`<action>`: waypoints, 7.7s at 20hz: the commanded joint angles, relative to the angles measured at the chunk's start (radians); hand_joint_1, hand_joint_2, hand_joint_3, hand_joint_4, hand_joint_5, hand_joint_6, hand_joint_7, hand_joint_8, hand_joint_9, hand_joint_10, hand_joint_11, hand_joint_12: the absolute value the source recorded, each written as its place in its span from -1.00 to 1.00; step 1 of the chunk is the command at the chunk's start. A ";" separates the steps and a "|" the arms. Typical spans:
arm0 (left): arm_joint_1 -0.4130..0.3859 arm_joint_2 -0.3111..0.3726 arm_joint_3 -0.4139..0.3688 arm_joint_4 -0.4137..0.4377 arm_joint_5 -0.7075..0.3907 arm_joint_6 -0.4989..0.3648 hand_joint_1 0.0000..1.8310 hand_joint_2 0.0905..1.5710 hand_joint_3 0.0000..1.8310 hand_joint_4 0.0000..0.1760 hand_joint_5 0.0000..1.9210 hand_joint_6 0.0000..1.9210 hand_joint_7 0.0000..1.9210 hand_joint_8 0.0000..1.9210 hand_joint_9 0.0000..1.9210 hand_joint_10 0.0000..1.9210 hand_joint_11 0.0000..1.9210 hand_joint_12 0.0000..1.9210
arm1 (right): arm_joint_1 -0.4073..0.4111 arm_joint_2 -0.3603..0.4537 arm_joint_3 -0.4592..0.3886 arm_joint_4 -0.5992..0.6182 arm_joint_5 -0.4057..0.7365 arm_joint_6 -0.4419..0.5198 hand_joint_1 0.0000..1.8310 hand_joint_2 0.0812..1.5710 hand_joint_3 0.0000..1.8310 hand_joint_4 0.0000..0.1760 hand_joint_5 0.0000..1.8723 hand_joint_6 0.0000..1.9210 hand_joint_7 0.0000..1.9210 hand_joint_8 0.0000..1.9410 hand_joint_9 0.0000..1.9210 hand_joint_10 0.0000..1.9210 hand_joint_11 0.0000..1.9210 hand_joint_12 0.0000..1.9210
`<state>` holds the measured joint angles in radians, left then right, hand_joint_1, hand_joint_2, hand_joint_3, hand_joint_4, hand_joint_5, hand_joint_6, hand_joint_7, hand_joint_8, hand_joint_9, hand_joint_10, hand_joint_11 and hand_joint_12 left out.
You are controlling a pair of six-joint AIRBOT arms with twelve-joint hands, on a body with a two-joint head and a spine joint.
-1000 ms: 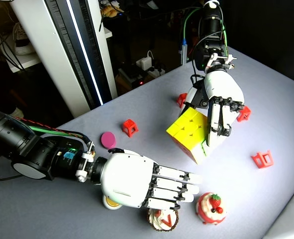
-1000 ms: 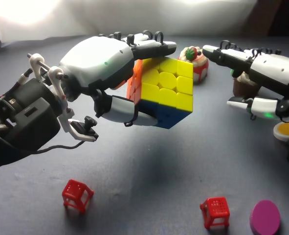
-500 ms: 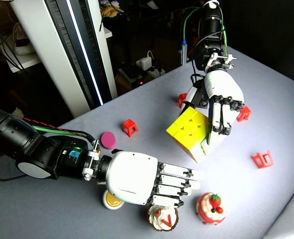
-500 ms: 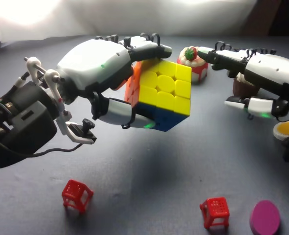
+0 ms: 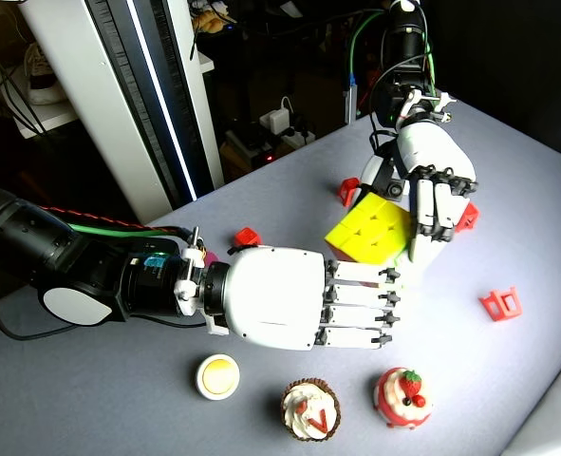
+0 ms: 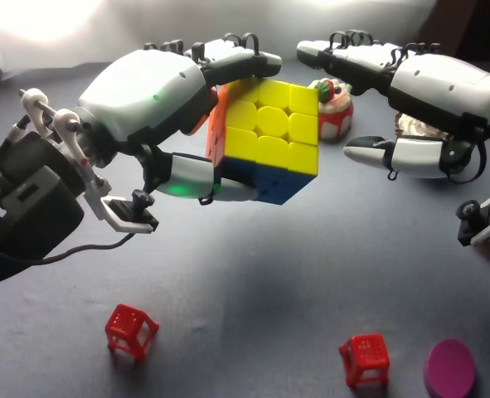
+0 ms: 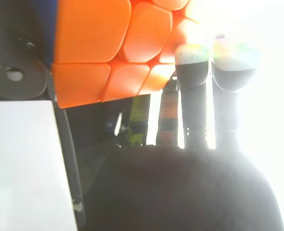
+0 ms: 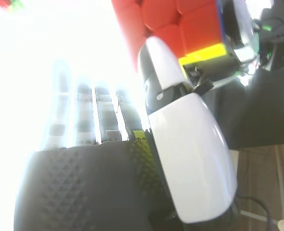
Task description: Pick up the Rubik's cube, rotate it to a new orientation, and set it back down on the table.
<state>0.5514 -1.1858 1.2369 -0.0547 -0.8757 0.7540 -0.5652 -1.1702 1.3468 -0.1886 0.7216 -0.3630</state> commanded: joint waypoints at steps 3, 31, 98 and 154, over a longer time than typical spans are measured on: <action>-0.019 0.013 -0.004 0.003 -0.177 -0.014 0.08 0.61 -1.00 -1.00 -0.31 0.57 -0.17 0.93 0.04 1.00 0.20 1.00 | 0.019 0.006 -0.001 0.013 0.112 0.006 0.20 0.56 -1.00 -1.00 -0.98 -1.00 -0.92 -0.99 -0.93 -0.75 -1.00 0.63; -0.005 0.029 -0.008 -0.032 -0.206 -0.007 0.20 0.51 -0.98 -1.00 -0.20 0.39 -0.06 1.00 0.21 1.00 0.36 1.00 | 0.003 0.059 -0.069 0.001 0.165 0.006 0.28 0.68 -1.00 -1.00 -0.71 -1.00 -0.64 -0.96 -0.95 -0.22 -1.00 0.70; 0.005 0.025 -0.010 -0.030 -0.239 -0.017 0.27 0.61 -0.95 -1.00 -0.37 0.60 -0.31 0.67 0.23 1.00 0.38 1.00 | -0.031 0.096 -0.128 -0.064 0.228 0.041 0.39 0.71 -1.00 -1.00 -0.64 -0.28 -0.59 -0.29 -0.80 0.31 -1.00 0.91; 0.048 0.035 0.024 -0.045 -0.056 -0.054 -0.36 0.09 -1.00 0.57 -1.00 -1.00 -1.00 -1.00 -1.00 -1.00 -1.00 -1.00 | -0.026 0.292 -0.266 -0.045 0.336 -0.098 -0.20 0.75 -1.00 -1.00 -0.80 -1.00 -0.81 -1.00 -0.69 -0.82 -1.00 0.54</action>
<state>0.6037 -1.1542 1.2587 -0.1020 -0.7944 0.7052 -0.6067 -0.8860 1.0790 -0.2699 0.9386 -0.4648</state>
